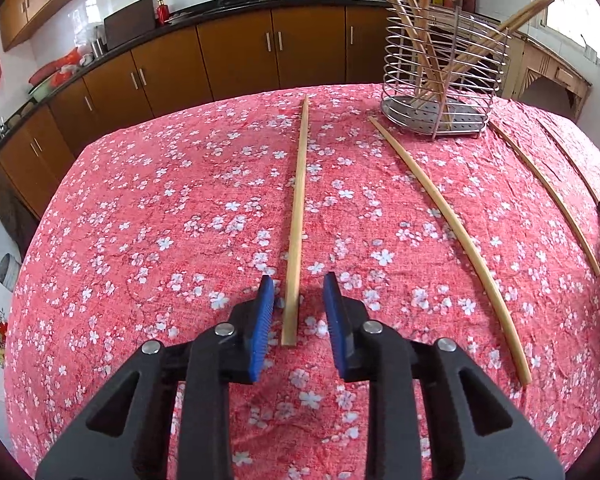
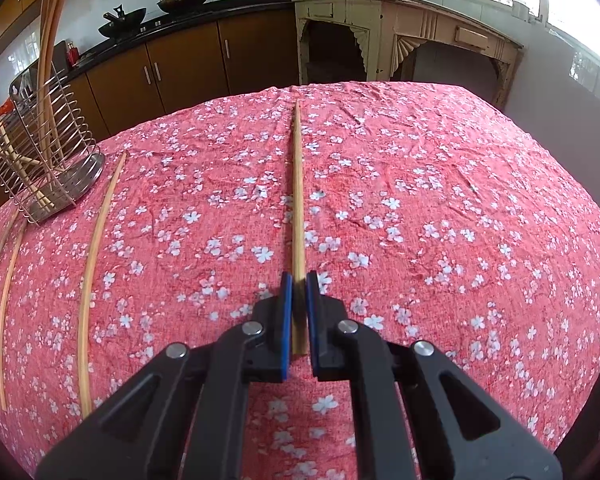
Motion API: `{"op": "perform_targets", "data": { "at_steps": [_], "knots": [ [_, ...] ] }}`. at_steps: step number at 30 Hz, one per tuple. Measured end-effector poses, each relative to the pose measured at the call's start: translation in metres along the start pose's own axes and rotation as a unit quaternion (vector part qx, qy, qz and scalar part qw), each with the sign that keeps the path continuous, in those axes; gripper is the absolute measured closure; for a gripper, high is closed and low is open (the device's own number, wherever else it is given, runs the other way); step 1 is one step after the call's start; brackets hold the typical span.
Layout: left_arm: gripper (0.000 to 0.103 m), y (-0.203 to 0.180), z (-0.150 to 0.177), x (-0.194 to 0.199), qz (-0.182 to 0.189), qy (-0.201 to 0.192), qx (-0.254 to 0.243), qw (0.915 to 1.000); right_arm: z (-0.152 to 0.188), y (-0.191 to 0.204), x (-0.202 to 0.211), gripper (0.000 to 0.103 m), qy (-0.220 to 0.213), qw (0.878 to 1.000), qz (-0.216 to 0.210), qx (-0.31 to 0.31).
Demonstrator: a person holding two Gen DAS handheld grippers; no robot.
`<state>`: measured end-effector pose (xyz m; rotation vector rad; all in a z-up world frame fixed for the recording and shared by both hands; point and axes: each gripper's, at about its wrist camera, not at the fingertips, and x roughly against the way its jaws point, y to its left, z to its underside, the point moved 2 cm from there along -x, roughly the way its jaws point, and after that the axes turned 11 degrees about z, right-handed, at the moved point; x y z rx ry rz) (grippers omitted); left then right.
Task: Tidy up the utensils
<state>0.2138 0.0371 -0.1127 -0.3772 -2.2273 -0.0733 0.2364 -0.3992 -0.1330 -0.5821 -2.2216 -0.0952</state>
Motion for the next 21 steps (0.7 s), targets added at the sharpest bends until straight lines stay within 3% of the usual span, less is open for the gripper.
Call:
{"op": "perform_targets", "data": {
  "at_steps": [4, 8, 13, 17, 21],
  "knots": [
    [0.083, -0.003, 0.003, 0.002, 0.0, 0.0, -0.001, 1.0, 0.003, -0.001, 0.003, 0.095, 0.0, 1.0, 0.002, 0.0],
    [0.096, -0.005, 0.004, 0.001, 0.005, 0.001, -0.002, 1.0, 0.005, -0.001, 0.005, 0.095, 0.001, 1.0, 0.001, -0.003],
    [0.096, -0.005, 0.005, 0.004, 0.003, -0.002, 0.003, 1.0, 0.006, -0.009, 0.008, 0.095, 0.002, 1.0, -0.017, -0.021],
    [0.096, -0.005, 0.006, 0.019, 0.004, -0.027, -0.001, 0.9996, 0.007, -0.014, 0.019, 0.095, -0.017, 0.999, -0.021, -0.022],
    [0.096, -0.007, -0.003, 0.048, 0.006, -0.079, -0.004, 0.9968, 0.001, -0.018, 0.044, 0.095, -0.059, 0.998, -0.021, -0.024]
  ]
}}
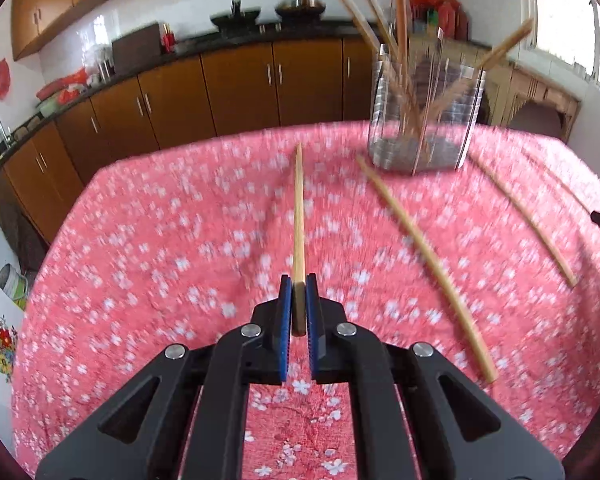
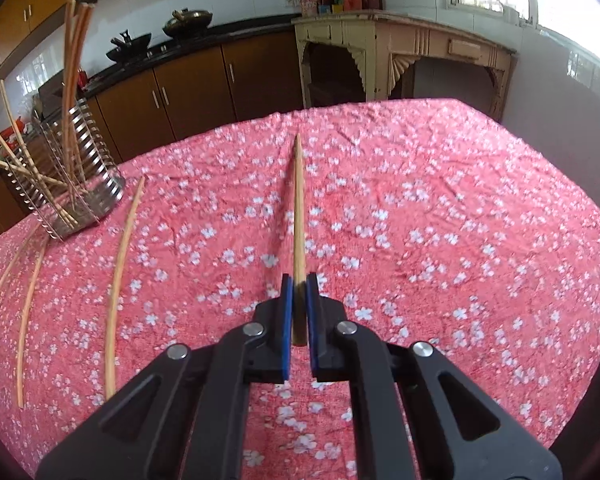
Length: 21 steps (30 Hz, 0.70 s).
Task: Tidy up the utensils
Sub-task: 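Lift both held chopsticks and carry them over the wire holder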
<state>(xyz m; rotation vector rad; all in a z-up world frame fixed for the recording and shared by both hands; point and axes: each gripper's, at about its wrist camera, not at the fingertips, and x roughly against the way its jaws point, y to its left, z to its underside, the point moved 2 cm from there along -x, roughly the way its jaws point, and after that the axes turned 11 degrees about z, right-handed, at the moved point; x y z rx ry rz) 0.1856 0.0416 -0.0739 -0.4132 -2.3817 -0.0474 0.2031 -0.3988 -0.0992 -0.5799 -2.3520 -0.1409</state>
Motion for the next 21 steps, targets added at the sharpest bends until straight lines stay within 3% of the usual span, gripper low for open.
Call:
{"op": "perform_targets", "data": {
  "at_steps": [6, 13, 21],
  "knots": [
    [0.096, -0.005, -0.023, 0.04, -0.002, -0.08, -0.001, 0.9968, -0.02, -0.006, 0.034, 0.095, -0.058, 0.998, -0.006, -0.007],
    [0.096, -0.006, -0.038, 0.067, -0.001, -0.137, 0.012, 0.9905, -0.041, -0.006, 0.072, 0.095, -0.128, 0.992, -0.008, -0.01],
    [0.096, -0.006, -0.047, 0.09, -0.009, -0.19, 0.013, 0.9816, -0.057, 0.0, 0.102, 0.095, -0.173, 0.985, -0.025, -0.012]
  ]
}}
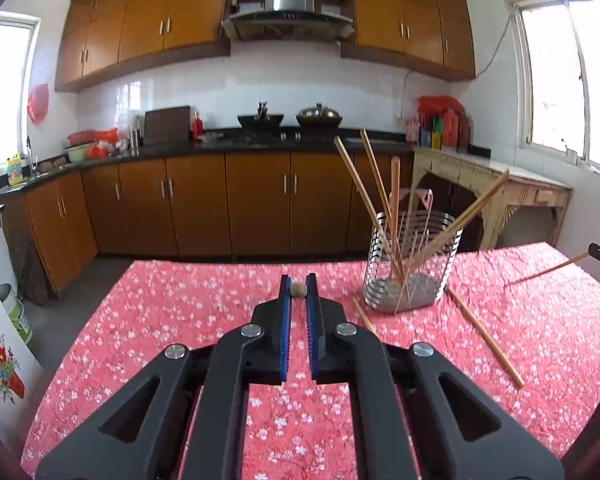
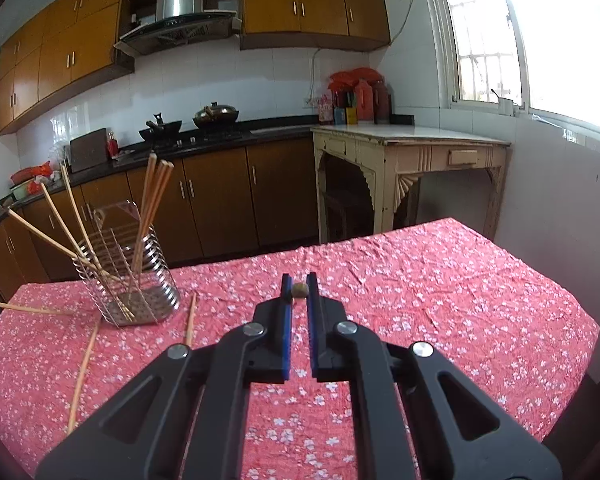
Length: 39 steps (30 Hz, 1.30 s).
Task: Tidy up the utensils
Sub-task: 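Lift both held chopsticks and carry them over the wire holder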
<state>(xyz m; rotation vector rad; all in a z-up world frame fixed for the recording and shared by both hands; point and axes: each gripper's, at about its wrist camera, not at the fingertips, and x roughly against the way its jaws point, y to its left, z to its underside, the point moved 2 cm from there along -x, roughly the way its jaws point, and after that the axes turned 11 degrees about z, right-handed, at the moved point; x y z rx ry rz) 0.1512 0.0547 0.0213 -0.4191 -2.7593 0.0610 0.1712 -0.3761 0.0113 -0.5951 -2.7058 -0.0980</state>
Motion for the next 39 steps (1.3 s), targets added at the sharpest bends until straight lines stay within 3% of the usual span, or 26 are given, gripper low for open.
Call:
{"op": "perform_targets", "data": {
  "at_steps": [15, 29, 39],
  "knots": [
    [0.096, -0.006, -0.041, 0.017, -0.006, -0.077, -0.005, 0.997, -0.04, 0.01, 0.028, 0.095, -0.041, 0.997, -0.053, -0.025],
    [0.096, -0.016, -0.05, 0.019, 0.008, -0.086, -0.002, 0.9963, -0.058, 0.014, 0.054, 0.095, -0.054, 0.993, -0.098, -0.032],
    [0.096, -0.037, -0.085, 0.037, 0.06, -0.113, 0.017, 0.9916, -0.092, 0.023, 0.085, 0.095, -0.062, 0.984, -0.162, -0.044]
  ]
}}
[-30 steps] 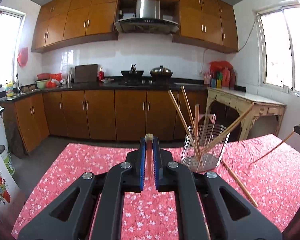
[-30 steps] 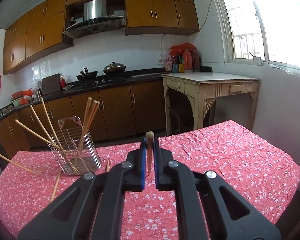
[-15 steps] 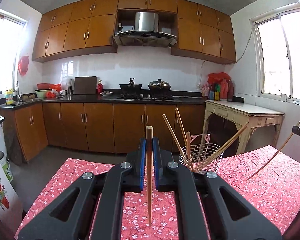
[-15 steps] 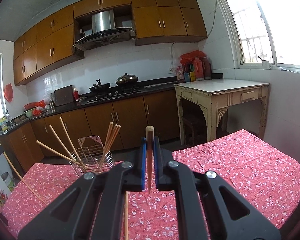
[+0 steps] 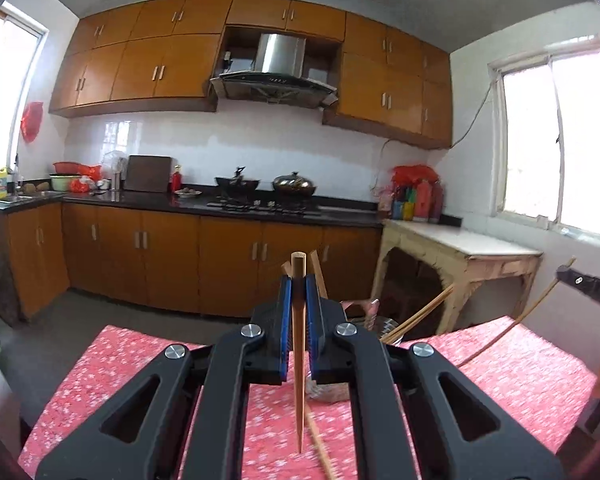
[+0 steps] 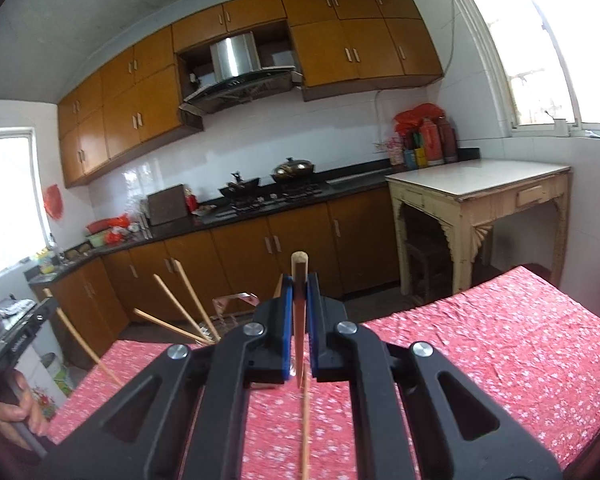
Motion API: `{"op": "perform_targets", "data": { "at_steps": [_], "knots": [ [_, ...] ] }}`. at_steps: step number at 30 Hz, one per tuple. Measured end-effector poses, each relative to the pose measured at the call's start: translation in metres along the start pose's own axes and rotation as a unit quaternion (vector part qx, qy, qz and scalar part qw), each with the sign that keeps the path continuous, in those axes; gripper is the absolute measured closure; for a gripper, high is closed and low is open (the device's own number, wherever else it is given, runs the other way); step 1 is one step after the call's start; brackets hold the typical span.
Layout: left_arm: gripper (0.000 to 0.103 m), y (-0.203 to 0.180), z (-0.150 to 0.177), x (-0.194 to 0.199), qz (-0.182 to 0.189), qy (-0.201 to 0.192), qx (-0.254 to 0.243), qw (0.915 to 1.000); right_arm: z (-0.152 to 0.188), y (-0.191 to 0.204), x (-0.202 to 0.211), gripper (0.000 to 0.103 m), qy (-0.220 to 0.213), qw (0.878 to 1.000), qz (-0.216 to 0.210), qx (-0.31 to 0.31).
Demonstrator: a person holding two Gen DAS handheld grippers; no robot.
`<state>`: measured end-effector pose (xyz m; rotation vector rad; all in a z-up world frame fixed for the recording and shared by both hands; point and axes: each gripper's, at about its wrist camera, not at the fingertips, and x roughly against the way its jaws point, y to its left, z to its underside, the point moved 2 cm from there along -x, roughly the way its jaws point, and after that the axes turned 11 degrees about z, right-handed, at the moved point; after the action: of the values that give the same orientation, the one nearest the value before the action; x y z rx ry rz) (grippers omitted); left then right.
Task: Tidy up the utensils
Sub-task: 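Lift both held chopsticks and carry them over the wire holder, then drop both chopsticks into the wire holder by opening both tools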
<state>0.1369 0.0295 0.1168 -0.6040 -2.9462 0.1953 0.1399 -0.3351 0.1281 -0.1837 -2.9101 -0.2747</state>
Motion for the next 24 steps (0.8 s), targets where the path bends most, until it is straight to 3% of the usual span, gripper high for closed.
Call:
{"op": "perform_targets", "data": {
  "at_steps": [11, 17, 24],
  "knots": [
    [0.096, -0.045, -0.067, -0.018, 0.034, -0.051, 0.001, 0.9981, -0.053, 0.05, -0.008, 0.095, -0.036, 0.999, -0.037, 0.018],
    [0.096, -0.048, -0.087, -0.043, 0.004, -0.077, 0.006, 0.997, -0.066, 0.075, -0.036, 0.095, -0.039, 0.998, -0.036, 0.029],
    [0.096, -0.041, -0.078, -0.089, -0.05, -0.071, -0.004, 0.9963, -0.056, 0.092, -0.086, 0.095, -0.002, 0.999, -0.025, 0.043]
  ]
}}
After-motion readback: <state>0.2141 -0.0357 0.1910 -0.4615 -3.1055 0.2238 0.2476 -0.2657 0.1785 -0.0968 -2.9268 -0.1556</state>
